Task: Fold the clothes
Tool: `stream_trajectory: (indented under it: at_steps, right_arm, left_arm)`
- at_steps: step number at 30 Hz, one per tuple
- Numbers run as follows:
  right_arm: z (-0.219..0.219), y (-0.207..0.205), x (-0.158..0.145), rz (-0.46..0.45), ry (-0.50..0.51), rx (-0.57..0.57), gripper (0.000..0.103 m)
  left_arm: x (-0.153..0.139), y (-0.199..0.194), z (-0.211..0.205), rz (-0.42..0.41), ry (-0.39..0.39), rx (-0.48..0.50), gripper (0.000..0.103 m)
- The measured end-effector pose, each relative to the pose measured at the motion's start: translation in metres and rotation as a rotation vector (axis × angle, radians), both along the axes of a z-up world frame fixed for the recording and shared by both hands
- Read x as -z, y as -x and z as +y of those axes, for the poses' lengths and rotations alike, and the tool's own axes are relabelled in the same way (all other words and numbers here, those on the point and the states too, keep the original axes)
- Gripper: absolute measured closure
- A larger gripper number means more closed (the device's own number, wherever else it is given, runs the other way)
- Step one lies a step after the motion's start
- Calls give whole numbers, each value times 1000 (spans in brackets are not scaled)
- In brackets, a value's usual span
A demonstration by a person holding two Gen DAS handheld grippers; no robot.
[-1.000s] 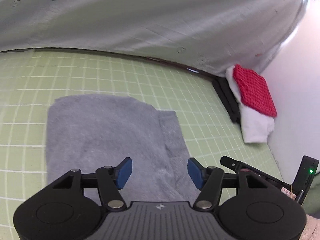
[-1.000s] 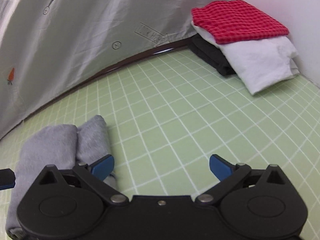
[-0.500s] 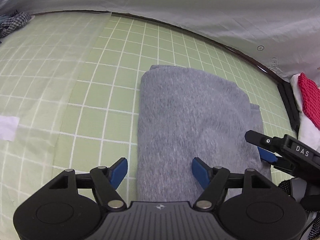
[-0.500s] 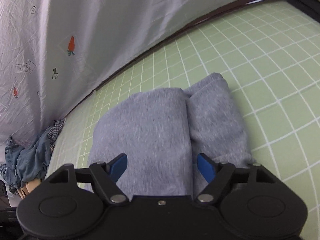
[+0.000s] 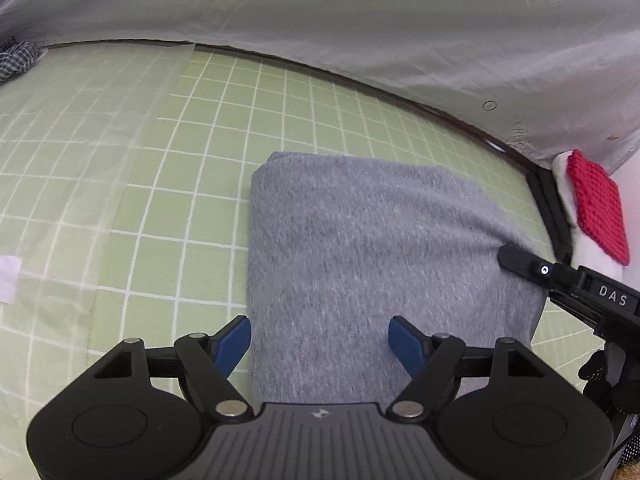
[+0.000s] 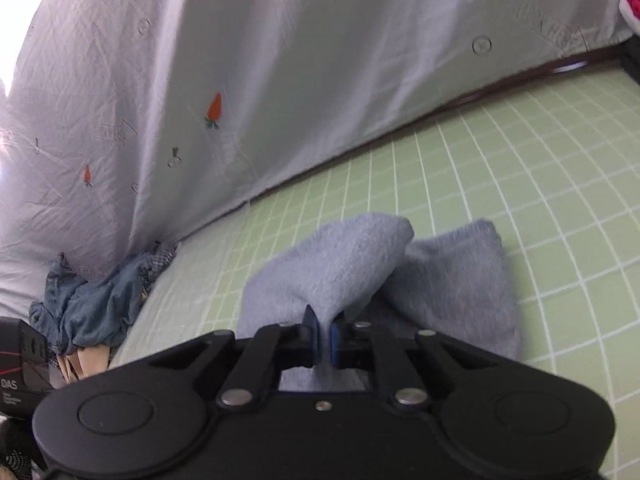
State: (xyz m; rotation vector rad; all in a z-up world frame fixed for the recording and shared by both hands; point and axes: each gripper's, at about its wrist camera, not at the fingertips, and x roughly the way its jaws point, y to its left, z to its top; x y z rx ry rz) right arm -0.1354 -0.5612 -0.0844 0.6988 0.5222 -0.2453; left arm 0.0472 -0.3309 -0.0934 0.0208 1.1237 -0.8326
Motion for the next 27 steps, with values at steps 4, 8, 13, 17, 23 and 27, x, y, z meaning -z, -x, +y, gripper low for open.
stream_trajectory:
  at_steps: [4, 8, 13, 17, 23, 27]
  right_arm:
    - [-20, 27, -18, 6, 47, 110, 96]
    - [-47, 41, 19, 193, -56, 250, 52]
    - [-50, 56, 45, 198, -165, 297, 31]
    - [-53, 48, 59, 214, -202, 272, 28]
    - [-52, 42, 67, 208, -235, 246, 24]
    - [-48, 38, 65, 226, -201, 232, 22]
  left_arm:
    - [-9, 5, -8, -19, 50, 42, 25]
    - [6, 5, -18, 22, 31, 62, 23]
    - [23, 1, -22, 83, 33, 60, 22]
    - [26, -7, -20, 162, 126, 48, 17]
    - [21, -8, -30, 164, 176, 61, 13]
    - [21, -8, -48, 120, 140, 83, 13]
